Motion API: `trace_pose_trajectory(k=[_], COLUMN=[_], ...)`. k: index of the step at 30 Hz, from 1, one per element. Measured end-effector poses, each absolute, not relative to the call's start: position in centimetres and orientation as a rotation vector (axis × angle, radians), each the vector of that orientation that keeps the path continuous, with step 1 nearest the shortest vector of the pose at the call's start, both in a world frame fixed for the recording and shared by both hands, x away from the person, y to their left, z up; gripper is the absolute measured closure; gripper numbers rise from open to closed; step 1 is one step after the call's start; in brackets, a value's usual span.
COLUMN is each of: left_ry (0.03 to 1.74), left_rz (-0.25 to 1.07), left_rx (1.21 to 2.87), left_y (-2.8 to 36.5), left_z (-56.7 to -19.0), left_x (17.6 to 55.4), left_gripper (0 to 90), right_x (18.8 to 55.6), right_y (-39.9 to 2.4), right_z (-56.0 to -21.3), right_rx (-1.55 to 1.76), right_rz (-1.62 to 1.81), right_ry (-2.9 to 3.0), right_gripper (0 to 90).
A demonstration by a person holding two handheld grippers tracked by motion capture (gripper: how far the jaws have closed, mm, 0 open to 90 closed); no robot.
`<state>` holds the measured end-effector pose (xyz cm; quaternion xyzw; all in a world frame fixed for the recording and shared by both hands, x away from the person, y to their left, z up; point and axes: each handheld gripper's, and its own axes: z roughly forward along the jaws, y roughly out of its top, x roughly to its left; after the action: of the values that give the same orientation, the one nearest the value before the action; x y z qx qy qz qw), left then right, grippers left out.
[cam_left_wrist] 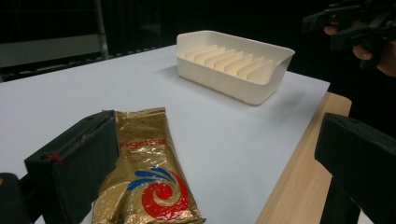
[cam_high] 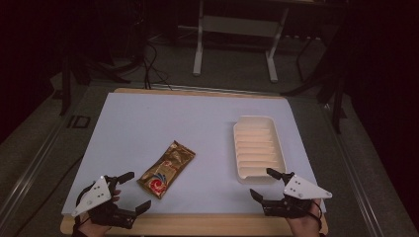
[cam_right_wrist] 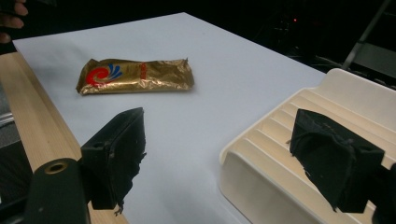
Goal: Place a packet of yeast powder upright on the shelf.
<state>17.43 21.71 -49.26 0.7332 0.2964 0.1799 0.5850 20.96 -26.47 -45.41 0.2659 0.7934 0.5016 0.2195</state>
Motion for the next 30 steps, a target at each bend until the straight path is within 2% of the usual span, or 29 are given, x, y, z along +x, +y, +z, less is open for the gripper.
trace_pose_trajectory(k=[7, 14, 22, 25, 30], left_ry=[0.677, 0.575, 0.596, 0.652, 0.633], left_rz=[0.39, 0.38, 0.339, 0.336, 0.272], left_rx=[1.715, 1.724, 1.734, 1.729, 1.683], left_y=[21.8, 20.9, 19.8, 19.9, 20.2], left_z=[-49.4, -49.1, -48.3, -47.2, -45.7], left_x=[17.6, 17.2, 17.3, 17.5, 17.9], left_gripper=[0.4, 0.3, 0.3, 0.3, 0.2], right_x=[21.1, 20.9, 20.4, 20.4, 20.5], right_y=[-26.5, -26.4, -25.8, -25.6, -25.6], right_z=[-45.2, -44.6, -44.2, -44.0, -43.7], right_rx=[0.662, 0.657, 0.624, 0.622, 0.603], right_rz=[1.393, 1.408, 1.405, 1.428, 1.417], right_ry=[2.155, 2.164, 2.184, 2.182, 2.167], right_gripper=[16.4, 13.1, 11.4, 11.2, 10.3])
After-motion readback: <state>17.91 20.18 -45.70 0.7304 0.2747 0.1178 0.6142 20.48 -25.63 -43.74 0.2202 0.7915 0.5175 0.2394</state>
